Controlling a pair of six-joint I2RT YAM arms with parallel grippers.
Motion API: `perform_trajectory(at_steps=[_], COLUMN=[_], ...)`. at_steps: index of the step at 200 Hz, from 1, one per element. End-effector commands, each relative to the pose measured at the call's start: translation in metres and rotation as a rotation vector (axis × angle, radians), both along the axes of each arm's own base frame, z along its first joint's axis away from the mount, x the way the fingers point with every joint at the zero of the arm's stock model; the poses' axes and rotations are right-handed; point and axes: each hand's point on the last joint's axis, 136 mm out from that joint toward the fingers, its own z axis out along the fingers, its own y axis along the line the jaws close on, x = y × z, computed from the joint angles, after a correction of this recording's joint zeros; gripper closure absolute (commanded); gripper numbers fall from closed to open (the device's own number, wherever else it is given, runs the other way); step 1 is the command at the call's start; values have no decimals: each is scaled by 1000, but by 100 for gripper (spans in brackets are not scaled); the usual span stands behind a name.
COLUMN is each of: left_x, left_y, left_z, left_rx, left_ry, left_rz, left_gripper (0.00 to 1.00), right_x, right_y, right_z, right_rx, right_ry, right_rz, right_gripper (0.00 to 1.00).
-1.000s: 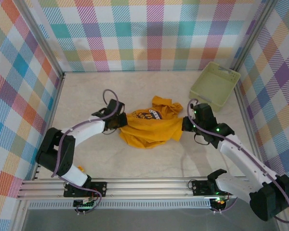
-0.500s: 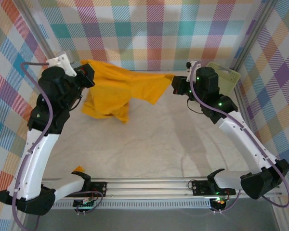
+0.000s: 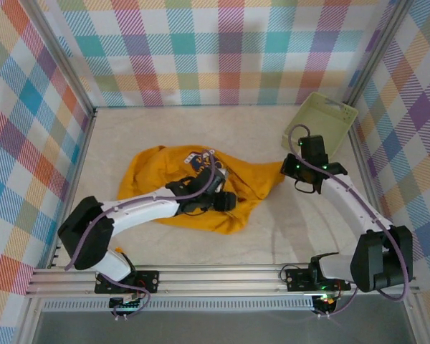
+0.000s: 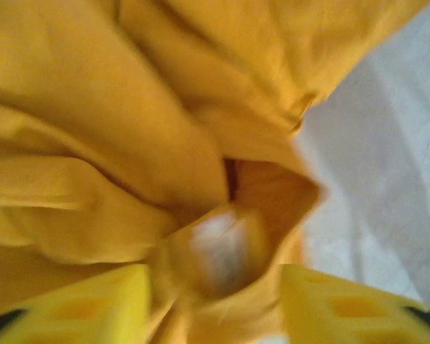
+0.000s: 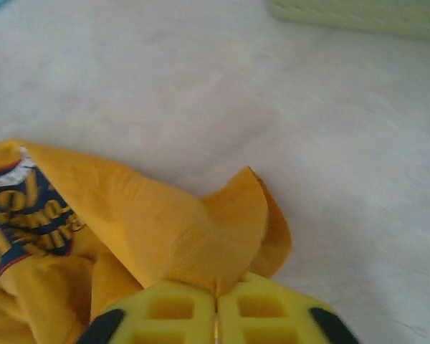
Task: Fold the inside-out t-shirt
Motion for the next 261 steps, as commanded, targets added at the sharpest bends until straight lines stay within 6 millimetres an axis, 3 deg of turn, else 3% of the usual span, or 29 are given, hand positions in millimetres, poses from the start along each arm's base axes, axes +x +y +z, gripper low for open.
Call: perform_trajectory(at_steps=[1,11,35,57,80,108,131,159,181,209,231,251,261], left_x=[14,21,38,52,63,74,81,89,95,96,93,86,80], left_y=[4,28,98,150,187,191,180,183,186,187,191,203,211], left_z=[44,52,60,47,21,-5,-23,-46,-58,-60,-52,-36,-26], left_rx=[-99,-39,103,200,209,145,126,170,183,184,176,187,185], left_ry=[-103,-149,-181,-137,-48,40,84,120,139,134,108,50,8], left_rz=[76,133,310,437,534,541,513,528,541,544,553,584,607], left_gripper=[20,13,4,2,3,6,11,19,36,58,82,99,100], right_x=[0,-2,-8,-16,-32,-47,-51,-60,-61,-57,-50,-48,-50], right_y=[-3,-4,18,67,132,193,217,242,246,233,213,192,183], right_z=[9,13,29,37,23,-12,-42,-75,-93,-89,-67,-38,-20], right_rx=[-6,-21,-87,-91,-65,-51,-65,-64,-78,-138,-222,-227,-184], right_ry=[-15,-24,-61,-87,-54,8,51,138,189,164,97,28,-3], right_rz=[-5,0,96,257,447,614,675,770,777,739,694,670,667], right_gripper=[59,48,39,39,41,42,43,44,54,81,100,100,100])
